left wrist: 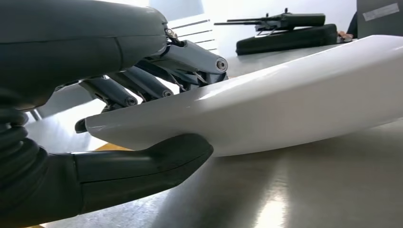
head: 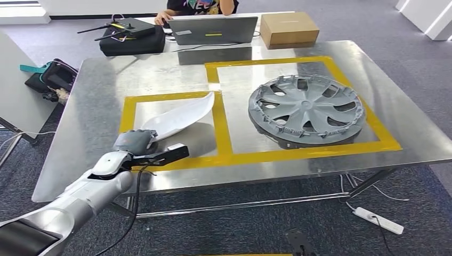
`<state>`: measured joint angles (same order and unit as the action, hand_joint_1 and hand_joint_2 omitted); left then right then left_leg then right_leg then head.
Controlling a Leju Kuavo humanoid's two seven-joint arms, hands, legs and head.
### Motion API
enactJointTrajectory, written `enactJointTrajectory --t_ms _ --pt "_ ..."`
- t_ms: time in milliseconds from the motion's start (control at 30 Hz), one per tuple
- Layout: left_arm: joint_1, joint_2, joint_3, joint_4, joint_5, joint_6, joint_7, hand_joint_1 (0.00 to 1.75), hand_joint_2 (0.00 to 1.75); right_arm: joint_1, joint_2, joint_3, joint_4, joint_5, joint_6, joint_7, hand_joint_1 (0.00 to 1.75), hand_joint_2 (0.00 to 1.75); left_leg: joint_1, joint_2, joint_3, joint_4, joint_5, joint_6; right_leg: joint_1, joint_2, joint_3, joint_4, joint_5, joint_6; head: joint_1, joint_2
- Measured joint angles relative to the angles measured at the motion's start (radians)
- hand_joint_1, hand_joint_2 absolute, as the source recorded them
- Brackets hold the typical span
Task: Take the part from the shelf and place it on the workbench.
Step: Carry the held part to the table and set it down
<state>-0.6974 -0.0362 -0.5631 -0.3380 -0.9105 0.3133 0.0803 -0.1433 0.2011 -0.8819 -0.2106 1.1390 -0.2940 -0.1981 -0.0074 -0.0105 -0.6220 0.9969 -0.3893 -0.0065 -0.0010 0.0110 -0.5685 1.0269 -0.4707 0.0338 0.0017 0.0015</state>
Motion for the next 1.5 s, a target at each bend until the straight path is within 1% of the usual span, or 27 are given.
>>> enactJointTrajectory --t_ms 133,300,533,667,900,1033,1100,1133,1233,1300,1367,1500 --pt "0.004 0.009 -0.031 0.006 -0.064 0.043 0.02 1.75 1.75 -0.001 0.002 0.007 0.0 0.0 0.001 0.004 0.0 0.0 0.0 0.0 0.0 0.0 0.001 0.0 0.0 0.0 0.0 0.0 0.001 0.0 0.0 0.0" --pt "0.021 0.028 -0.037 0.007 -0.071 0.111 -0.007 1.75 1.75 0.0 0.002 0.013 0.0 0.0 0.001 0.007 0.0 0.0 0.0 0.0 0.0 0.0 0.001 0.0 0.0 0.0 -0.001 0.0 0.001 0.0 0.0 0.0" --pt "0.028 0.038 -0.036 0.009 -0.072 0.13 -0.023 1.75 1.75 -0.001 0.003 0.023 0.0 0.001 0.002 0.006 0.0 0.0 0.0 0.0 0.0 0.0 0.001 0.0 0.0 0.0 -0.001 0.0 0.001 0.0 0.0 0.0" --pt "0.03 0.04 -0.034 0.009 -0.071 0.129 -0.025 0.0 1.75 -0.003 0.005 0.026 0.0 0.001 0.003 0.007 0.0 0.0 0.0 0.0 0.0 0.0 0.001 0.0 0.0 0.0 -0.001 0.0 0.001 0.0 0.0 0.0" --pt "0.037 0.045 -0.031 0.013 -0.065 0.118 -0.041 0.0 1.75 -0.005 0.007 0.032 0.0 0.002 0.005 0.006 0.0 0.0 0.0 0.0 -0.001 0.0 0.001 0.001 0.0 -0.001 -0.001 0.0 0.001 0.0 0.0 0.0" --pt "0.033 0.048 -0.029 0.013 -0.065 0.127 -0.043 0.0 0.0 -0.007 0.007 0.033 0.0 0.002 0.005 0.006 0.0 0.0 0.0 0.0 0.0 0.0 0.001 0.001 0.0 -0.001 -0.001 0.0 0.001 0.0 0.0 0.0" --pt "0.034 0.048 -0.024 0.013 -0.051 0.144 -0.074 0.0 0.0 -0.008 0.007 0.033 0.0 0.002 0.005 0.006 0.0 0.0 0.0 0.0 0.0 0.0 0.001 0.001 0.0 -0.001 -0.001 0.0 0.001 0.0 0.0 0.0" --pt "0.038 0.048 -0.018 0.013 -0.034 0.155 -0.111 0.0 0.0 -0.008 0.007 0.034 0.0 0.001 0.005 0.005 0.0 0.0 0.0 0.0 0.0 0.0 0.001 0.001 0.0 -0.001 -0.001 0.0 0.001 0.0 0.0 0.0" --pt "0.066 0.046 0.019 0.008 0.029 0.167 -0.287 0.0 0.0 -0.008 0.007 0.034 0.0 -0.004 0.006 -0.001 0.0 0.0 0.0 0.0 0.0 0.0 0.001 0.001 0.0 -0.001 -0.001 0.0 0.001 0.0 0.0 0.0" --pt "0.093 0.043 0.041 -0.001 0.052 0.163 -0.379 0.0 0.0 -0.008 0.007 0.035 0.0 -0.006 0.008 -0.005 0.0 0.0 0.0 -0.001 0.0 0.0 0.001 0.001 0.0 -0.001 0.0 0.0 0.001 0.0 0.0 0.0" --pt "0.117 0.039 0.055 -0.009 0.061 0.163 -0.413 0.0 0.0 -0.007 0.008 0.037 0.0 -0.007 0.009 -0.007 0.0 0.0 0.0 -0.001 -0.001 0.0 0.001 0.001 0.0 -0.001 -0.001 0.0 0.001 0.0 0.0 0.0" --pt "0.141 0.035 0.072 -0.015 0.066 0.158 -0.421 0.0 0.0 -0.007 0.008 0.04 0.0 -0.008 0.009 -0.008 0.0 0.0 0.0 -0.001 -0.001 0.0 0.001 0.001 0.0 -0.001 -0.001 -0.001 0.001 0.0 0.0 0.0"
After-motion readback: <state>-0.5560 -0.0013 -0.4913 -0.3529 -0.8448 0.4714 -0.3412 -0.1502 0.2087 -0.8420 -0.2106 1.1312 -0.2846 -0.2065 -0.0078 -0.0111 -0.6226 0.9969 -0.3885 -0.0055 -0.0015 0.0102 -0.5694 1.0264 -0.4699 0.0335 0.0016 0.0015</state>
